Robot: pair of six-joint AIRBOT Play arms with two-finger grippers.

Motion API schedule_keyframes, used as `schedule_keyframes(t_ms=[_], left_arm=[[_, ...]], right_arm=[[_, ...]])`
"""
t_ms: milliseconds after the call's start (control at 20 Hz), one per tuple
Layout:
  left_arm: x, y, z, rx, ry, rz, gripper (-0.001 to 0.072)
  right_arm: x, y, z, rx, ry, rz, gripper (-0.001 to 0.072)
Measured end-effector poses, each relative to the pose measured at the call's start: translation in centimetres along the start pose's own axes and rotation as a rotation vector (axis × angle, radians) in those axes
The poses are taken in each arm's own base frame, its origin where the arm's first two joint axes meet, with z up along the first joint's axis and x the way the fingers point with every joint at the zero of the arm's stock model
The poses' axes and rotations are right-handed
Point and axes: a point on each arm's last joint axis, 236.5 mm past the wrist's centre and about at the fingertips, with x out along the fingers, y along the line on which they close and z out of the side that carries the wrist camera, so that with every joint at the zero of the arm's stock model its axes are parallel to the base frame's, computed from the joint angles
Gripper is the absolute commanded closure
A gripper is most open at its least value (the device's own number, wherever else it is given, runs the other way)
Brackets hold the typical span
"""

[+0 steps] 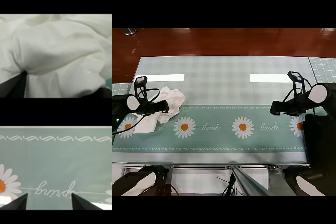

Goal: Fold the shirts.

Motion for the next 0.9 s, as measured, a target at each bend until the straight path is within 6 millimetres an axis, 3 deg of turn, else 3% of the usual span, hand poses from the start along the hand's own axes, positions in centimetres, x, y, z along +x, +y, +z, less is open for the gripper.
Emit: schedule_keyframes(t_ms=[50,100,150,350,450,550,700,800,900], left_arm=[[0.5,-0.1,-0.2,-0.008,0.012,-0.005,0.0066],[0.9,-0.2,-0.5,-0.016,0.025,-0.009,0.047],[1.1,-0.3,-0.7,-0.022,0.036,-0.013,0.0678],[0.3,-1.5,-0.7,-0.003,0.076,-0.06,0.0679],[-2.4,-3.7,2.4,0.008,-0.01,-0.151,0.0679],[-7.3,-6.5,6.9,0.013,-0.165,-0.266,0.0679],[-19.1,-10.7,13.5,0.036,-0.465,-0.462,0.0679],[-28.0,-12.9,16.2,0.075,-0.658,-0.569,0.0679],[-36.0,-15.2,16.8,0.132,-0.802,-0.668,0.0679]], right_arm=[[0.0,0.0,0.0,0.0,0.0,0.0,0.0092],[0.0,0.0,0.1,0.001,-0.004,0.001,0.0092],[0.0,0.0,0.3,0.001,-0.014,0.002,0.0092],[-0.5,0.3,1.7,-0.007,-0.065,0.01,0.0092],[-1.7,0.7,2.9,-0.017,-0.104,0.015,0.0092],[-3.8,0.9,4.4,-0.032,-0.166,0.01,0.0092],[-8.8,1.0,6.9,-0.053,-0.314,-0.004,0.0092],[-12.3,1.0,7.7,-0.048,-0.419,-0.003,0.0092],[-15.7,1.2,7.9,-0.045,-0.518,0.007,0.0092]])
